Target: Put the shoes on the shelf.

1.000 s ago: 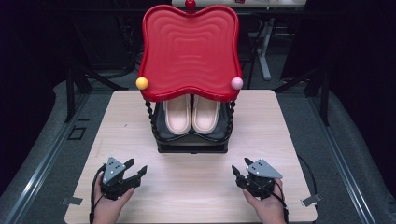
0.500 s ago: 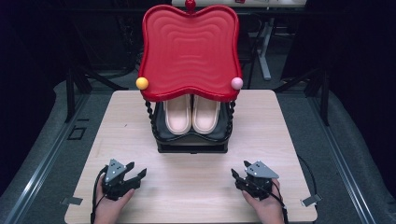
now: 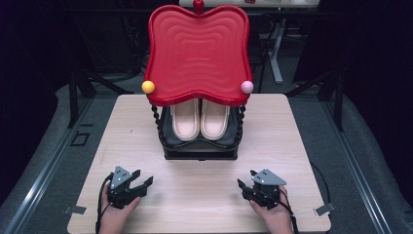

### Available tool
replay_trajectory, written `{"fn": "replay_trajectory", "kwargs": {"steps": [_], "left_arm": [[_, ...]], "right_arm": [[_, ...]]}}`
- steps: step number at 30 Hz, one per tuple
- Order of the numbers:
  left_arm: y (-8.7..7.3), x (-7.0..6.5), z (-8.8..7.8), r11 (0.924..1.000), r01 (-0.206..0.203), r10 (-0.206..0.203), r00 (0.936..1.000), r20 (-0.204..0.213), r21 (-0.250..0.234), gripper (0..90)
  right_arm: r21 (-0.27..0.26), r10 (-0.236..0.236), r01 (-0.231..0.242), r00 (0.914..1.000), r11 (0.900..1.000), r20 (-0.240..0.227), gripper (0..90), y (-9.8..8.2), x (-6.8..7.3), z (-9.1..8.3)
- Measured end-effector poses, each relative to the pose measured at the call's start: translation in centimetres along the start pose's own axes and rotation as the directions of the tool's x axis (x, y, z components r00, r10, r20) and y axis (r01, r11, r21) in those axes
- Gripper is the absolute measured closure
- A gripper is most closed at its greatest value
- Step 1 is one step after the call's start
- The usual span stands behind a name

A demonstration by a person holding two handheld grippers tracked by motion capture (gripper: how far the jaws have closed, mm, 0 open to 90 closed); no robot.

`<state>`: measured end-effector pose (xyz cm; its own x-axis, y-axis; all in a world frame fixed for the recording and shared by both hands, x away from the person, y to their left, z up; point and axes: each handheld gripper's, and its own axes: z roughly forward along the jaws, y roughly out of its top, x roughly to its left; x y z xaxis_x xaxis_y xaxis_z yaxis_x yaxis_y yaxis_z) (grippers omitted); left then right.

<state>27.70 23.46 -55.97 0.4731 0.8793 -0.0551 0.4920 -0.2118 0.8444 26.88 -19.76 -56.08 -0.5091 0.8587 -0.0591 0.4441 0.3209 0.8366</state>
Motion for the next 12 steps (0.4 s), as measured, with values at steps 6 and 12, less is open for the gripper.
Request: {"fn": "replay_trajectory", "kwargs": {"steps": [6, 12], "left_arm": [[0.05, -0.14, 0.07, 1.0000, -0.005, 0.005, 1.0000, 0.004, 0.000, 42.3], [0.05, -0.10, 0.08, 0.9998, 0.018, -0.018, 0.9997, 0.016, -0.013, 42.3]], "right_arm": [[-0.005, -0.009, 0.009, 0.9999, 1.000, 0.009, 38.0, -0.06, 0.18, 0.26], [-0.006, 0.015, -0.015, 0.9999, 1.000, 0.004, 35.7, -0.02, -0.08, 0.21]]}}
